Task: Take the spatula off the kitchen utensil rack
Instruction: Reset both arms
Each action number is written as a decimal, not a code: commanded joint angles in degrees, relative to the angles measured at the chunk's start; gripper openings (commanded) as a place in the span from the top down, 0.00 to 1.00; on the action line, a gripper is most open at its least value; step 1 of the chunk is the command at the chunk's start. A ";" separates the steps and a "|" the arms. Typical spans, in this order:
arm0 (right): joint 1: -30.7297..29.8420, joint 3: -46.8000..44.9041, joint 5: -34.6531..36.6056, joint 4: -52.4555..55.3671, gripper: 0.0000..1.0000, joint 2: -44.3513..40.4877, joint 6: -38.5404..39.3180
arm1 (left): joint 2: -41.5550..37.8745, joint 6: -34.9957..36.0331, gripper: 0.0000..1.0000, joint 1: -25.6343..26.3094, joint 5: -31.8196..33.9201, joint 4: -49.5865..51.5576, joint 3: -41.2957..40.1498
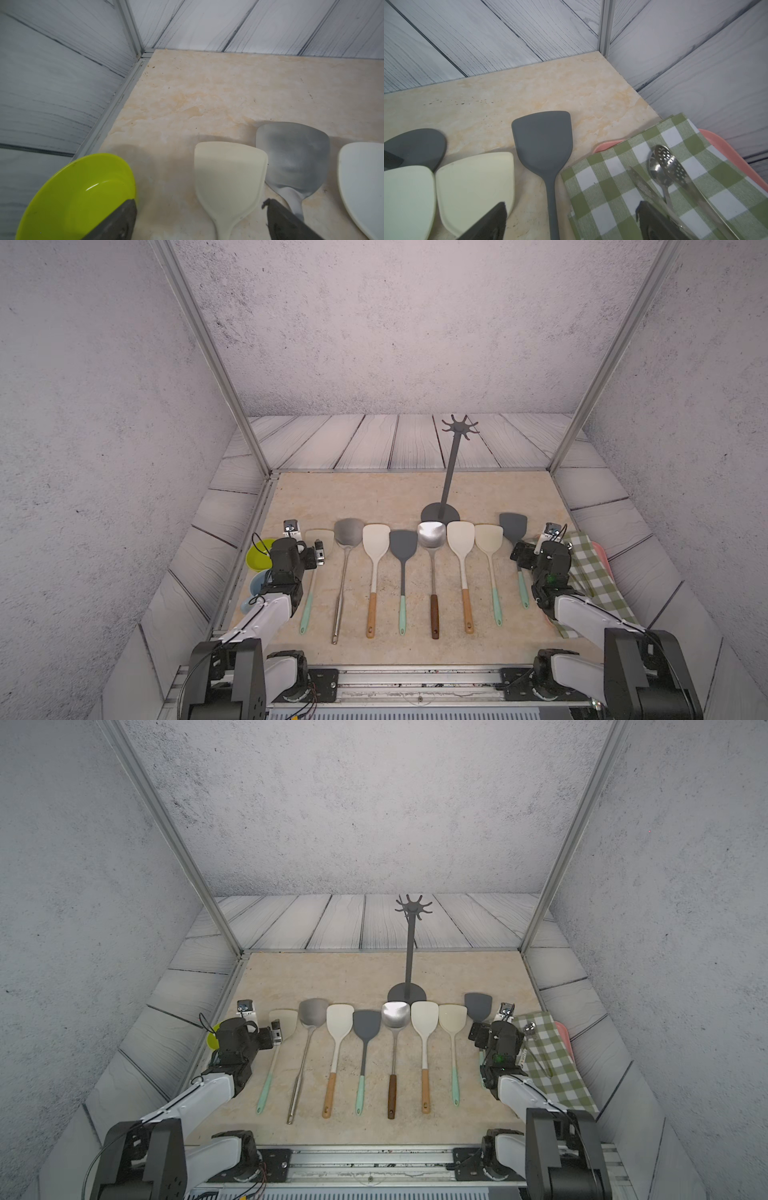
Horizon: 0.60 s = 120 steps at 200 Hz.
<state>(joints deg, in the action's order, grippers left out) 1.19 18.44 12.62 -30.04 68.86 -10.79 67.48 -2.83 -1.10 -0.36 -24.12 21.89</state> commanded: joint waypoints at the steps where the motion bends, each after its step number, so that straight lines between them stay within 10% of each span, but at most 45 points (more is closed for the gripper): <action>1: 0.18 -0.60 0.56 -6.12 0.01 0.65 1.72 | 2.53 3.06 0.01 -0.28 -4.59 -9.53 -0.49; 120: 0.04 -2.71 -7.37 -21.59 0.01 9.21 5.26 | 19.55 4.07 0.01 -0.62 -6.77 -18.23 5.11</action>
<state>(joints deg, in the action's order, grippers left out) 1.19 15.53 7.05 -48.03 77.21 -6.85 84.95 -0.51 -1.30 -4.47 -39.83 25.06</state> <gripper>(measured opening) 0.988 0.992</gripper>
